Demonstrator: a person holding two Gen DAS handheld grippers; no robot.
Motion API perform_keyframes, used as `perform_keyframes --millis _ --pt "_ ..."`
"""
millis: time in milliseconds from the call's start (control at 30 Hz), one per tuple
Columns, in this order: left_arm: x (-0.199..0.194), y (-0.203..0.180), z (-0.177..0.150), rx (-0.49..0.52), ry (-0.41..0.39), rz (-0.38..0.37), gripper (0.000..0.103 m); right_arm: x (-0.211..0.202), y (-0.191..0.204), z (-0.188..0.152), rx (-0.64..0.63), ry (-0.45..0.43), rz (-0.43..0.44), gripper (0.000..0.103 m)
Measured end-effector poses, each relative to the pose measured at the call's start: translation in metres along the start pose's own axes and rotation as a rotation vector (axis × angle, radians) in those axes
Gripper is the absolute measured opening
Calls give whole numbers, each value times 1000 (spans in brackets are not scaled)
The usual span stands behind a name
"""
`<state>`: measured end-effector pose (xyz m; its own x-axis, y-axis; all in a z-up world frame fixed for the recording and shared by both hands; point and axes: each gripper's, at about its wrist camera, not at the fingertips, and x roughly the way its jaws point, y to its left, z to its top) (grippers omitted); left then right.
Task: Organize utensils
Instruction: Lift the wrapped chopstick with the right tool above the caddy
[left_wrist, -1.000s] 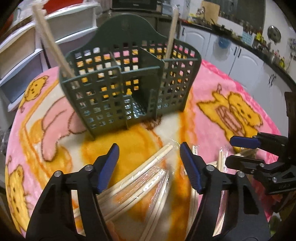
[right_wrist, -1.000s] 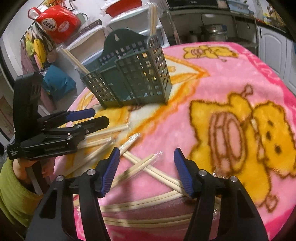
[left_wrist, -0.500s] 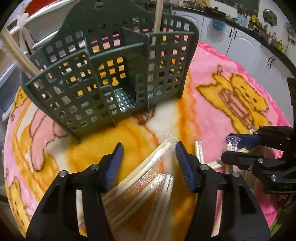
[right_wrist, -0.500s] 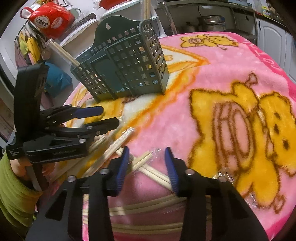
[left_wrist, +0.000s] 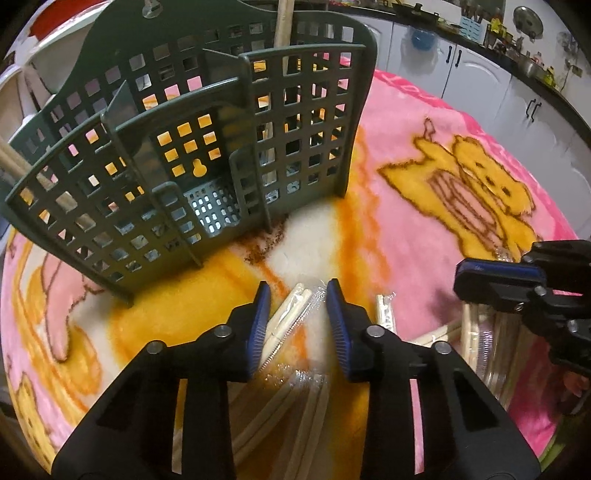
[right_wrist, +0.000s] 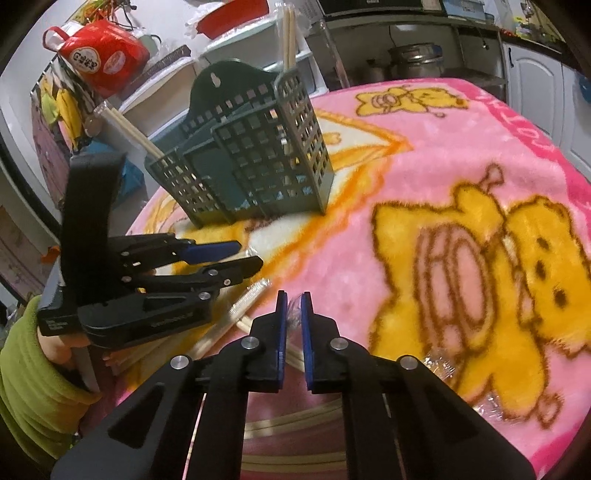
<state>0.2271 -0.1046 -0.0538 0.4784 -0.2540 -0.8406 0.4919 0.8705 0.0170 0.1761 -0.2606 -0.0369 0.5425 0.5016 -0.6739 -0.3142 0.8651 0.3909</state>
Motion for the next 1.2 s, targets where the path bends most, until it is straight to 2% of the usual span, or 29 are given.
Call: perform_keyframes --millis 267,500,900,1200 --pt "-3 3 2 -13 -16 -15 7 -14 9 9 -21 -49 2 6" --pt "-25 11 2 -34 -63 -19 5 -24 22 17 -51 -83 8 6" --pt "-103 38 10 -121 -248 -19 5 -48 47 40 -116 -159 32 5" --pt "-146 49 17 -186 -368 -20 4 -69 72 59 -195 -223 53 5"
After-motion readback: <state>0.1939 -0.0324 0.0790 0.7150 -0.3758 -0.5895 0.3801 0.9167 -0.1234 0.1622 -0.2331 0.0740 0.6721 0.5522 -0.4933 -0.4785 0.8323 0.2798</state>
